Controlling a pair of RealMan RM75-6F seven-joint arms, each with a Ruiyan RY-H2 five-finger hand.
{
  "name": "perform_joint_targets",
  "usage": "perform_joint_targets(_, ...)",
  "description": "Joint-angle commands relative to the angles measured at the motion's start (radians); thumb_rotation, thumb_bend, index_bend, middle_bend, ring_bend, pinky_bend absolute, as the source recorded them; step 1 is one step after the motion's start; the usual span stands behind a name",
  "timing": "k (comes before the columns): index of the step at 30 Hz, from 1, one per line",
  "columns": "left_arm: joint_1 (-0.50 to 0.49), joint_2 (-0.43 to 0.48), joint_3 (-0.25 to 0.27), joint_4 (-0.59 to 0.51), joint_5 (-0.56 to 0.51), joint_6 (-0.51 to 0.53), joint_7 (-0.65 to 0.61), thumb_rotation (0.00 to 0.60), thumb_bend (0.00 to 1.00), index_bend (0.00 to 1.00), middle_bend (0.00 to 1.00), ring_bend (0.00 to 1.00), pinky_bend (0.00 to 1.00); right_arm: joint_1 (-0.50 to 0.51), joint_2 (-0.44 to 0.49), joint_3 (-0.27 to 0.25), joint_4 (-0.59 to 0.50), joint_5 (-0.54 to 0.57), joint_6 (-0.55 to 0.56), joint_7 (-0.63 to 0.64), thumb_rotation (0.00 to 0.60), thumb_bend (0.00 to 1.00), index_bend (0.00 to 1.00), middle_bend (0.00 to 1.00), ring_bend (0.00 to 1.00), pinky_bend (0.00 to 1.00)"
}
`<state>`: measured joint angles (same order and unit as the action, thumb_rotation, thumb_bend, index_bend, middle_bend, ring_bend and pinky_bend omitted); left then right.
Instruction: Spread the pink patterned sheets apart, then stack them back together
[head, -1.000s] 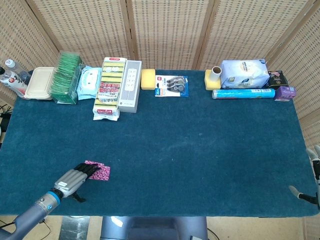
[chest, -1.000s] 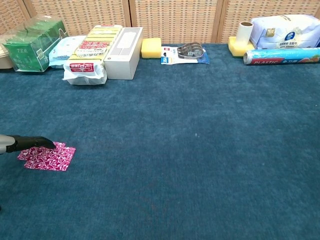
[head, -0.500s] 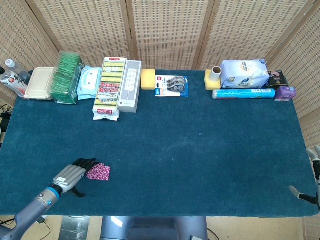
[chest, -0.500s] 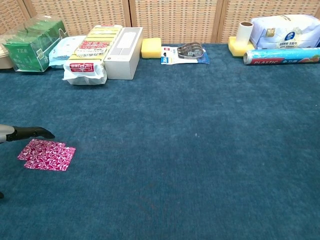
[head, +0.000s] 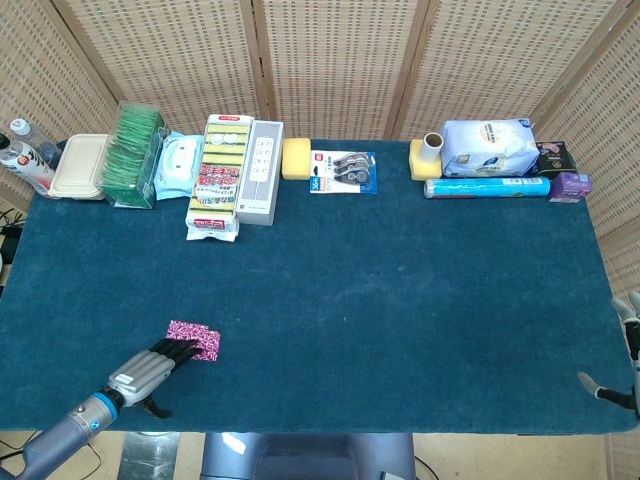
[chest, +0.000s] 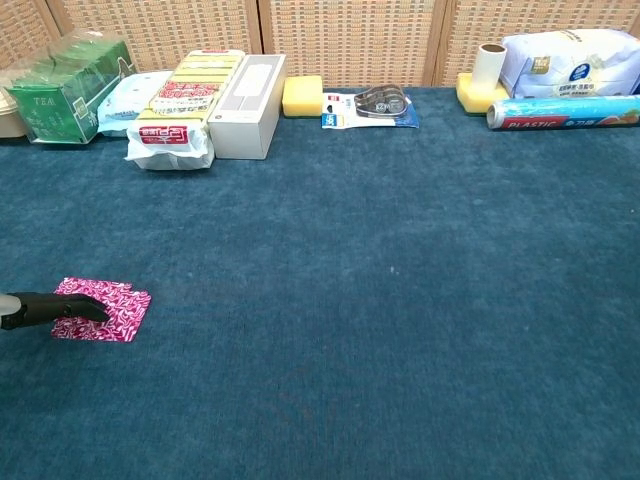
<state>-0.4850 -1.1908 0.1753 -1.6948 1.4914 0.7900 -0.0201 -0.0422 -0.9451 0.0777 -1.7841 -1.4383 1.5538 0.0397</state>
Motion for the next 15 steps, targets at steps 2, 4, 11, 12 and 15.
perform_joint_targets(2,-0.006,-0.008,-0.009,0.012,-0.019,-0.007,0.006,0.600,0.06,0.00,0.00,0.00,0.02,0.000,0.001,0.000,0.001,0.001,-0.001,0.002,0.600,0.00,0.06,0.01,0.00,0.00)
perform_joint_targets(4,-0.007,-0.009,-0.015,0.017,-0.032,-0.007,0.012,0.600,0.06,0.00,0.00,0.00,0.02,0.000,0.001,0.000,0.002,0.002,-0.002,0.003,0.600,0.00,0.06,0.01,0.00,0.00)
perform_joint_targets(11,-0.013,-0.009,-0.045,0.042,-0.096,-0.006,0.032,0.600,0.06,0.00,0.00,0.00,0.02,0.003,0.001,0.000,0.000,0.003,-0.007,-0.002,0.600,0.00,0.07,0.01,0.00,0.00)
perform_joint_targets(12,-0.014,-0.009,-0.047,0.044,-0.103,-0.008,0.033,0.600,0.06,0.00,0.00,0.00,0.02,0.002,0.000,0.000,0.000,0.003,-0.007,-0.002,0.600,0.00,0.07,0.01,0.00,0.00)
perform_joint_targets(15,-0.018,-0.010,-0.055,0.054,-0.124,-0.015,0.035,0.600,0.06,0.00,0.00,0.00,0.02,0.002,-0.001,-0.001,0.001,0.002,-0.006,-0.003,0.600,0.00,0.07,0.01,0.00,0.00)
